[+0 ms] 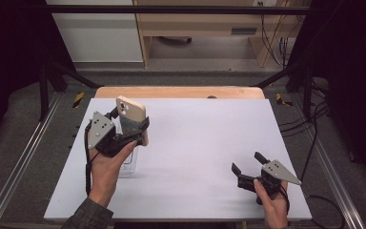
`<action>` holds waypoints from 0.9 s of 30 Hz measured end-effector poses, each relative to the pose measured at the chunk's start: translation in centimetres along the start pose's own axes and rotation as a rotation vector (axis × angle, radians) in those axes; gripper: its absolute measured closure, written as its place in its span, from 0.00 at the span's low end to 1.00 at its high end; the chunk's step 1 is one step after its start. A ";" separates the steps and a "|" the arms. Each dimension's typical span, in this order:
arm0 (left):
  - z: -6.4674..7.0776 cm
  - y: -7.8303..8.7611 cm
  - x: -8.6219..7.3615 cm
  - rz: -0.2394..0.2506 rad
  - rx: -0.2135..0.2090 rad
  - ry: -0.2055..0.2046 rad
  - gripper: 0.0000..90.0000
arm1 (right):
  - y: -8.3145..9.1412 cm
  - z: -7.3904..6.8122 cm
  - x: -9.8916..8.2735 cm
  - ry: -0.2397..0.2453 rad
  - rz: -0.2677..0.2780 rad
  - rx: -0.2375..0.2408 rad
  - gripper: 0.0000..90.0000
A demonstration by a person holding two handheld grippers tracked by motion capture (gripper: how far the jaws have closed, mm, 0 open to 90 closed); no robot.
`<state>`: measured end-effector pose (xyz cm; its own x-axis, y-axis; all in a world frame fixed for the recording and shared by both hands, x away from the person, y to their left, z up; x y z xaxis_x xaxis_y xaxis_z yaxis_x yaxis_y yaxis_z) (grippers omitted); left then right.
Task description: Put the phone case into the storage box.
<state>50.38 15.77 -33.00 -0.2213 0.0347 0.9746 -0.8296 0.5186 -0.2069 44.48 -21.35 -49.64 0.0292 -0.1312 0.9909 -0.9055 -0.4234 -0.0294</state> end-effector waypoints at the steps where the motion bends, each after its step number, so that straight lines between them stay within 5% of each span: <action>1: -0.2 -0.1 0.0 0.002 0.007 -0.003 0.13 | 0.0 -0.1 0.0 -0.005 0.003 0.004 0.04; 27: -5.3 -2.5 -1.7 -0.042 0.147 -0.060 0.13 | -0.4 -1.3 -0.1 0.008 0.020 0.051 0.03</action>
<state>55.55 18.88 -33.65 -0.2112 -0.0379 0.9767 -0.9039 0.3878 -0.1804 44.25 -20.00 -49.59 0.0082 -0.1331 0.9911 -0.8831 -0.4658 -0.0553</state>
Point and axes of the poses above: each handheld gripper's, and its own axes: y roughly backward along the jaws, x roughly out of its top, z roughly to its right, the point moved 6 cm from there along -y, roughly forward along the jaws, and after that the axes turned 14 degrees about z, right-handed, at the moved point
